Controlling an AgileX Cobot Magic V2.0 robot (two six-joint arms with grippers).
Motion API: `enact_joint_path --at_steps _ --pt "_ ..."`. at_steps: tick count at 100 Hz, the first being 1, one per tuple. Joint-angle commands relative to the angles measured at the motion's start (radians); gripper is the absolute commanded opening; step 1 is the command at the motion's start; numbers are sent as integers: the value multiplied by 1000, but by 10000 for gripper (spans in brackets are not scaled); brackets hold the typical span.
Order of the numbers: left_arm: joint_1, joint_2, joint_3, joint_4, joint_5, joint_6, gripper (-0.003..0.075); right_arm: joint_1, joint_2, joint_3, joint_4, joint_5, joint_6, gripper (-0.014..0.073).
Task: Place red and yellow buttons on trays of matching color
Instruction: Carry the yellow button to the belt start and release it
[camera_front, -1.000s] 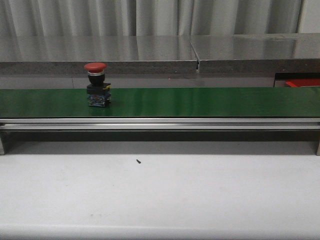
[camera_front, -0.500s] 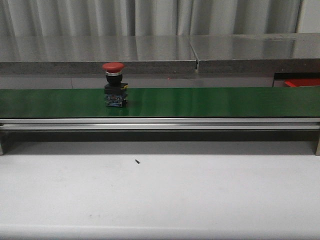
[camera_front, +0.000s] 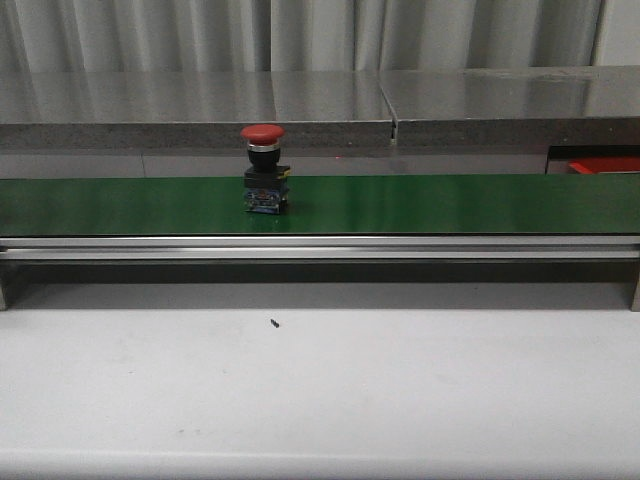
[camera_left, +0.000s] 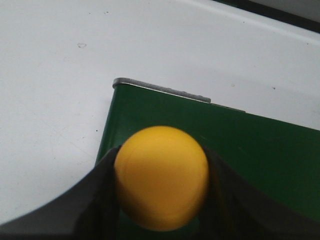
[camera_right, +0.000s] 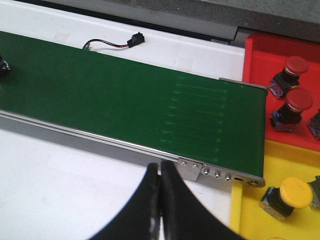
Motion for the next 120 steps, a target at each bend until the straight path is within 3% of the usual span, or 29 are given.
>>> enact_joint_path --at_steps 1,14,23,35,47,57,86,120 --pt "-6 -38 -25 -16 -31 1 -18 0 -12 -28 13 -55 -8 -67" --pt "-6 -38 -25 -14 -22 1 -11 0 -12 -28 13 -55 -8 -67" --pt "-6 -38 -25 -12 -11 1 55 0 -12 -28 13 -55 -8 -67" --pt "-6 -38 -25 -12 9 1 248 0 -12 -28 13 -55 -8 -67" --pt "-6 -53 -25 -19 11 1 499 0 -12 -28 13 -55 -8 -67" --pt "-6 -85 -25 -33 0 1 613 0 -12 -28 13 -55 -8 -67" --pt "-23 -262 -27 -44 -7 1 628 0 -12 -28 13 -55 -8 -67" --pt "-219 -560 64 -24 -75 65 598 0 -12 -28 13 -55 -8 -67"
